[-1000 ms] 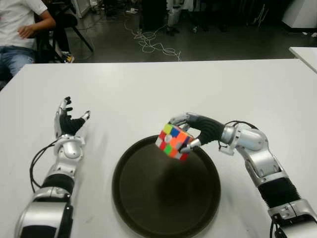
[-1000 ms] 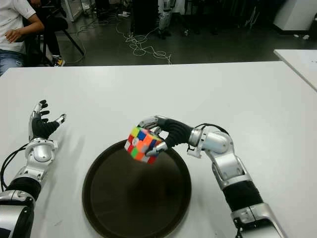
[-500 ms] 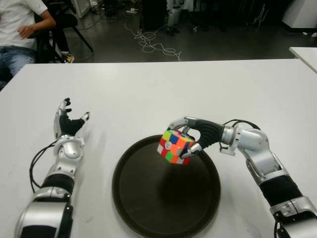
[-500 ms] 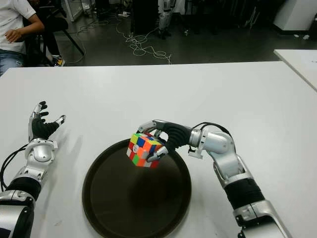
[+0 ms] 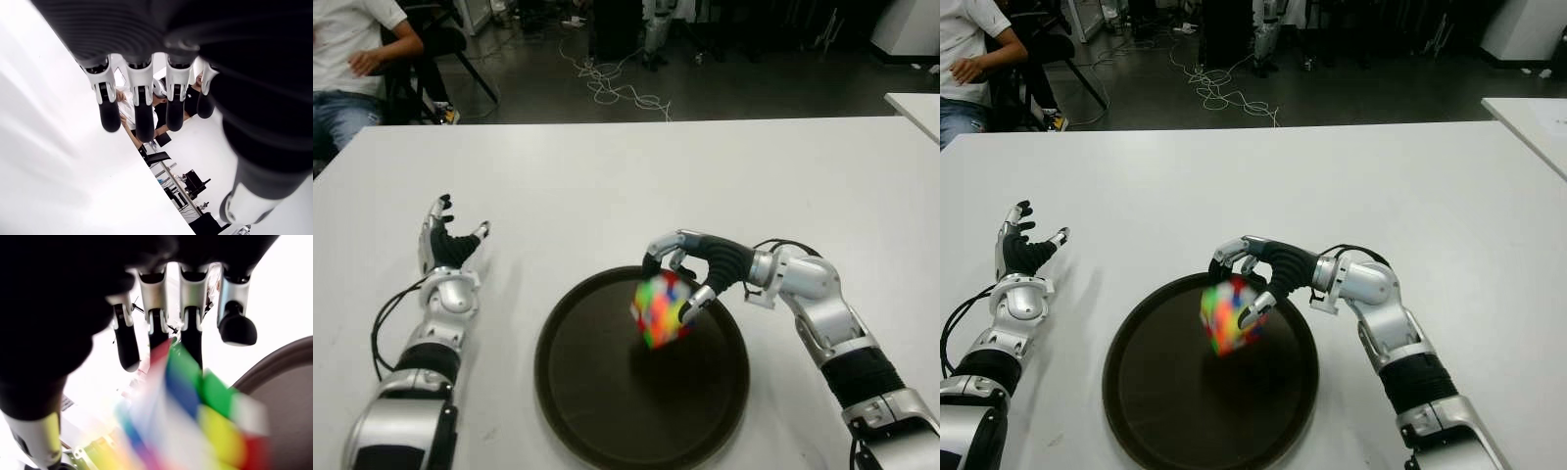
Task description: Pick up the Rubik's Cube and put it in the plate
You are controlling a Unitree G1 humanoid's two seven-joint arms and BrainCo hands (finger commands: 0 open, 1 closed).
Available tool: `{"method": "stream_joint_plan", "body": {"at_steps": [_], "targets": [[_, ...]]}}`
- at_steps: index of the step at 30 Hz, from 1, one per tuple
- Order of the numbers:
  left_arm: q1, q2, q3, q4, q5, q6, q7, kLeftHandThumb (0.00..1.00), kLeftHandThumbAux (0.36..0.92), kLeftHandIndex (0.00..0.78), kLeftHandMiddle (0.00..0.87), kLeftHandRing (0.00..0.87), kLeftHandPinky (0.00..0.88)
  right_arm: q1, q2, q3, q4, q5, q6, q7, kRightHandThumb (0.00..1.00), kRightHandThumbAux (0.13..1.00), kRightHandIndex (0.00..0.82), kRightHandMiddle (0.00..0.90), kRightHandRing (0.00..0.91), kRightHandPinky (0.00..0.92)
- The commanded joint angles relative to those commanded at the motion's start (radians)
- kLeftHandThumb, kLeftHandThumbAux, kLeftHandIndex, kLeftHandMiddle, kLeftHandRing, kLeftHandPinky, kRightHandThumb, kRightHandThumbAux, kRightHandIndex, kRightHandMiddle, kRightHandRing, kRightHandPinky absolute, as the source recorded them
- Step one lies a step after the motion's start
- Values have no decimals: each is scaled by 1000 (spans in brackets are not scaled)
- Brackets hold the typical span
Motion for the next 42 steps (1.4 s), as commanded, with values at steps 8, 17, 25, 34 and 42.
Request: {"method": "stream_joint_plan", "body": {"at_steps": [8,17,25,34,42], "targets": [[2,-1,0,-4,-1,2,-2,276,751,106,165,172,188,6,16,-13,-33,-44,-4,-83,0,695,439,527,575,589],[-1,-2,1,-2,-2,9,0,262,744,103,164,166,166,-22,30,1,61,-82,-105,-129,0,639,61,106,126,113],[-1,-4,3,-5,-4,8,0,261,754,105,171,179,196,-31,20,5,55,-12,-52,-36,0,580,3,23,39,33],[0,-4,6,1,-7,5,0,279,742,111,163,173,195,-48,18,-4,83,-52,-16,-59,0,542,0,8,9,1],[1,-4,5,1,-6,1,2,272,743,106,158,157,154,-61,29,-22,124,-51,-51,-89,0,584,0,7,0,0]]}}
